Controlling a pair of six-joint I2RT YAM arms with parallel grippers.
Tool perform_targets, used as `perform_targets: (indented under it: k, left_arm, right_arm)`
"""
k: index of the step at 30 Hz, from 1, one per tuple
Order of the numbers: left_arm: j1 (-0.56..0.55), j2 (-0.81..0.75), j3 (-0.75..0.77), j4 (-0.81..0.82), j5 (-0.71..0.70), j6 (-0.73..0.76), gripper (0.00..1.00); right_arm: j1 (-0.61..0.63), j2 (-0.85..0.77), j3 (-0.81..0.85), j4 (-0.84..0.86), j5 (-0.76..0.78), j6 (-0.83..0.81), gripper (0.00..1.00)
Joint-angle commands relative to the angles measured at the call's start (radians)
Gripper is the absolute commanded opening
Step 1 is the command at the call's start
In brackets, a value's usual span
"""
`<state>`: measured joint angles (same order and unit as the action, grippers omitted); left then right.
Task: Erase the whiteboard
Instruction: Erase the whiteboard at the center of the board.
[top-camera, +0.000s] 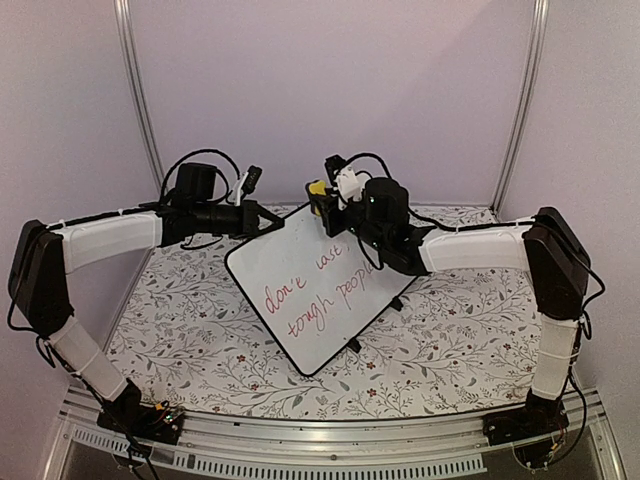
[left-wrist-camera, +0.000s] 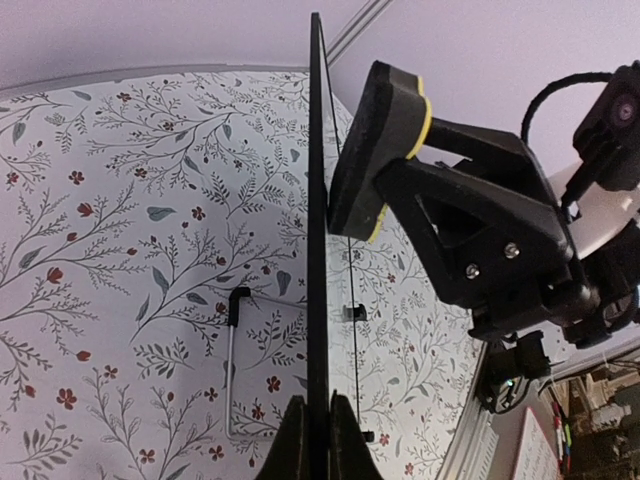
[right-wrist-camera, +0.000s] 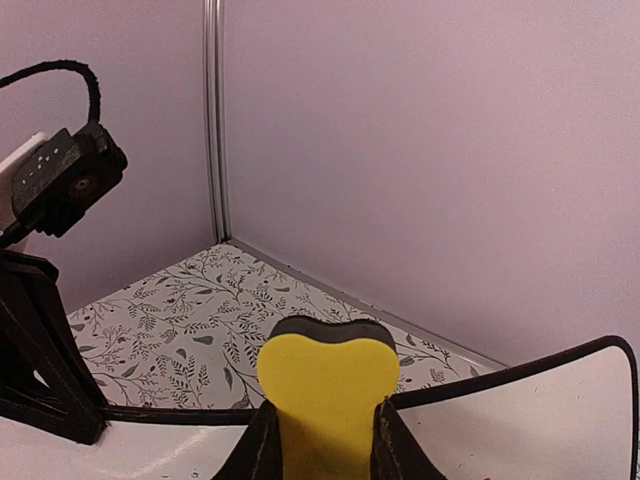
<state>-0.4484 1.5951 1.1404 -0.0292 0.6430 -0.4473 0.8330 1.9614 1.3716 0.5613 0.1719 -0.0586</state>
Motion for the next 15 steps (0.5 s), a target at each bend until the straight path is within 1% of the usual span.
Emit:
perform_targets:
  k: [1,10,13,15]
  left_arm:
    - [-0.01,-0.038,-0.014,0.012,0.045,0.038,0.0]
    - [-0.01,-0.028,-0.016,0.012,0.053,0.029,0.0]
    - [-0.011,-0.027,-0.017,0.012,0.053,0.029,0.0]
    - [-0.012,-0.028,-0.017,0.029,0.053,0.027,0.0]
  right_arm:
    - [-0.006,0.025,-0.028,-0.045,0.01,-0.01,0.27]
    - [-0.006,-0.087,-0.276,0.016,0.028,0.034,0.27]
    - [-0.006,-0.108,-0.303,0.025,0.027,0.043,0.27]
    - [-0.006,-0.108,-0.287,0.023,0.03,0.041,0.27]
